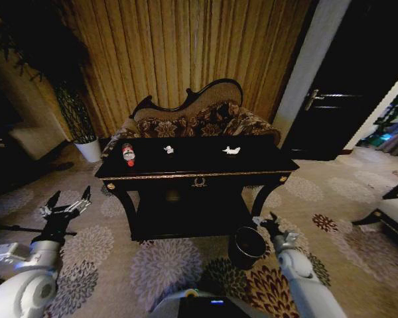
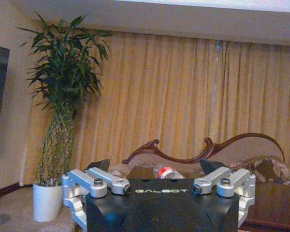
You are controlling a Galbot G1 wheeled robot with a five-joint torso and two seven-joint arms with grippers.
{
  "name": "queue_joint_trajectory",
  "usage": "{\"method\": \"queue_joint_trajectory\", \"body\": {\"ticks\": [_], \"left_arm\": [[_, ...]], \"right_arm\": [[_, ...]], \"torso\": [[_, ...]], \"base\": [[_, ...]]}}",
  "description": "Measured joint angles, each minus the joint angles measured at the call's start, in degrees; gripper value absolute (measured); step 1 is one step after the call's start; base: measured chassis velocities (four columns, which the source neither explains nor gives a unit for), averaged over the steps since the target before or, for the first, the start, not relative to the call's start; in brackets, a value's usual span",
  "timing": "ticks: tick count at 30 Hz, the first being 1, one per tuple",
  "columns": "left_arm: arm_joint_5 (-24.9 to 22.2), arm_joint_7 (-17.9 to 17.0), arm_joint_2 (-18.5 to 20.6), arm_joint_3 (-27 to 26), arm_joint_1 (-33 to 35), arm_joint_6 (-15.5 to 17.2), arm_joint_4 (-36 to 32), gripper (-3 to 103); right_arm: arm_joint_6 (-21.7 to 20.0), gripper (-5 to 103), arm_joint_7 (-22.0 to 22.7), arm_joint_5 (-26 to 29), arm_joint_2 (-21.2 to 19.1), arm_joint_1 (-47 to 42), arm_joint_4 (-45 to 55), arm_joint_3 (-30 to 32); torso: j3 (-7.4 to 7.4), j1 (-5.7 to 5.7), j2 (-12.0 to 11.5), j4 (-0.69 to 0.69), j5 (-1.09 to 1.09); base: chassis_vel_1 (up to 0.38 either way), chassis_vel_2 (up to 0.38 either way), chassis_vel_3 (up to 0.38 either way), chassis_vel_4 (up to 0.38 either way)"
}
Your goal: Move to the front of the table and place the trash on the table into the trash bin.
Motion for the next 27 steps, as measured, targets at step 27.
{"method": "queue_joint_trajectory", "body": {"ticks": [27], "left_arm": [[-0.99, -0.39, 1.06, -1.28, -0.22, 1.53, -1.03, 100]], "right_arm": [[-15.79, 100, 11.52, 9.71, -7.88, -5.21, 31.55, 2.01]], "torso": [[0.0, 0.0, 0.0, 0.01, 0.01]], "base": [[0.0, 0.0, 0.0, 0.0]]}}
